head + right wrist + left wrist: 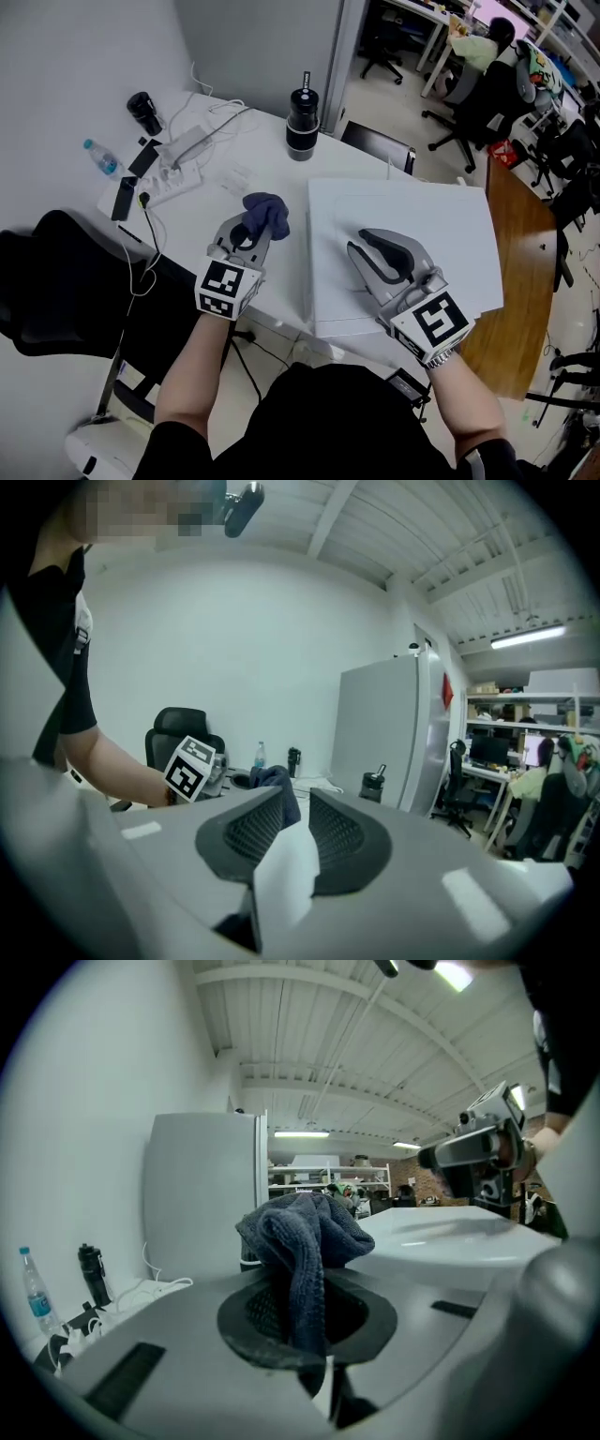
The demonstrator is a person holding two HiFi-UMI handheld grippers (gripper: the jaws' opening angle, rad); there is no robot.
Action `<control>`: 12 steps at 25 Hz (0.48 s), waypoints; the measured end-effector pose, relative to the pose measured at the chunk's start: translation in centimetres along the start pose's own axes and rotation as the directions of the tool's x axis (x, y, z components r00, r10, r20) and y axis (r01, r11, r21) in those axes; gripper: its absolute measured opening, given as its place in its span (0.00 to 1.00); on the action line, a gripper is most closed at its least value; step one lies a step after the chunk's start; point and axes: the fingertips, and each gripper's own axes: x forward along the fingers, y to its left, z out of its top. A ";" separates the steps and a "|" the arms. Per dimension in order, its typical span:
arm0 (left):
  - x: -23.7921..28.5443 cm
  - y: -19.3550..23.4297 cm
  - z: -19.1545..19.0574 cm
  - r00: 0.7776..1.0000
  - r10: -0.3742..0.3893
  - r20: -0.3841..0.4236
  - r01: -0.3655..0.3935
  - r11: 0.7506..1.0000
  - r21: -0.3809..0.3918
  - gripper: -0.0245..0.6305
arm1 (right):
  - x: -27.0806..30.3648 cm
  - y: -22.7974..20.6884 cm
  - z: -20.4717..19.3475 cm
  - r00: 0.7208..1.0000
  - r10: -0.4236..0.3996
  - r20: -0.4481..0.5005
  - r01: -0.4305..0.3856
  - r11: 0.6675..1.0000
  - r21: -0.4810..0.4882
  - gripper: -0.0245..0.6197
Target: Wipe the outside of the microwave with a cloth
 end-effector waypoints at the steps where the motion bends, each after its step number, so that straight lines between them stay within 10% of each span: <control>1: -0.7 -0.5 0.9 0.999 -0.028 0.021 0.028 1.000 0.008 0.08 | 0.3 0.6 0.3 1.000 0.026 0.002 -0.026 1.000 -0.006 0.19; 6: -4.2 -4.0 5.3 0.970 -0.213 0.117 0.211 0.977 0.036 0.09 | 1.3 3.7 1.4 0.982 0.189 -0.001 -0.189 0.981 -0.052 0.31; 12: -8.1 -9.0 8.0 0.881 -0.459 0.115 0.459 0.888 0.026 0.09 | 1.2 7.2 2.8 0.934 0.357 0.003 -0.355 0.931 -0.083 0.40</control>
